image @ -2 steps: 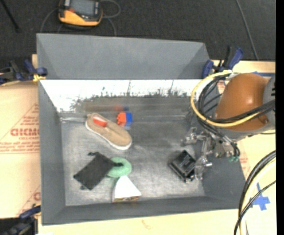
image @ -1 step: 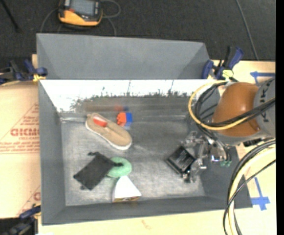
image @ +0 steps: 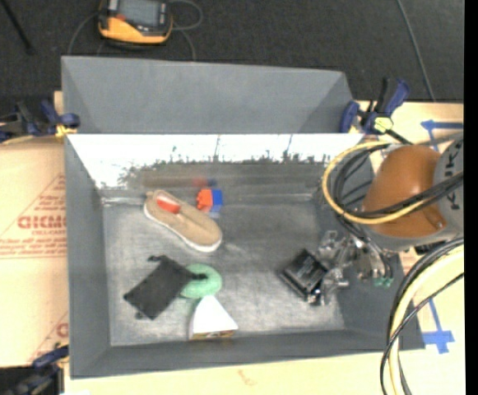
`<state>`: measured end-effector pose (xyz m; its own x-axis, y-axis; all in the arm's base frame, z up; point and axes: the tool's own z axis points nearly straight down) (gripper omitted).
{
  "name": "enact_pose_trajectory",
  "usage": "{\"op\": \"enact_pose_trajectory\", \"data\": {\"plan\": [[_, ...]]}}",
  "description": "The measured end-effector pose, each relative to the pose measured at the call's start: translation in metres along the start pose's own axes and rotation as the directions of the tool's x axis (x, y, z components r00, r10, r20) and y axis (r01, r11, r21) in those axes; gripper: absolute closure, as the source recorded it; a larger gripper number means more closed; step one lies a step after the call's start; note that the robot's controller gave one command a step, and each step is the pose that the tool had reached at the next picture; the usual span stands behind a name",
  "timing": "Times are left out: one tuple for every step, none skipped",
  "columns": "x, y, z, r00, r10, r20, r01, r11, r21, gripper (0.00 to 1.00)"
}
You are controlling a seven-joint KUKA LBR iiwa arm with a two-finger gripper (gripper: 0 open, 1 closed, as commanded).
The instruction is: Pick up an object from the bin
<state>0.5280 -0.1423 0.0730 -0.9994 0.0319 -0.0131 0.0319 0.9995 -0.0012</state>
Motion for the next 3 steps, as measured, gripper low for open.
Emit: {"op": "enact_pose_trajectory", "data": {"plan": [[0.0, 0.0, 0.0, 1.0, 0.0, 0.0, 0.0, 1.0, 0.0, 1.0], [0.001, 0.0, -0.004, 1.0, 0.0, -0.007, 0.0, 1.0, -0.001, 1.0], [0.004, 0.001, -0.021, 1.0, 0.0, -0.019, 0.0, 1.0, -0.003, 1.0]]}}
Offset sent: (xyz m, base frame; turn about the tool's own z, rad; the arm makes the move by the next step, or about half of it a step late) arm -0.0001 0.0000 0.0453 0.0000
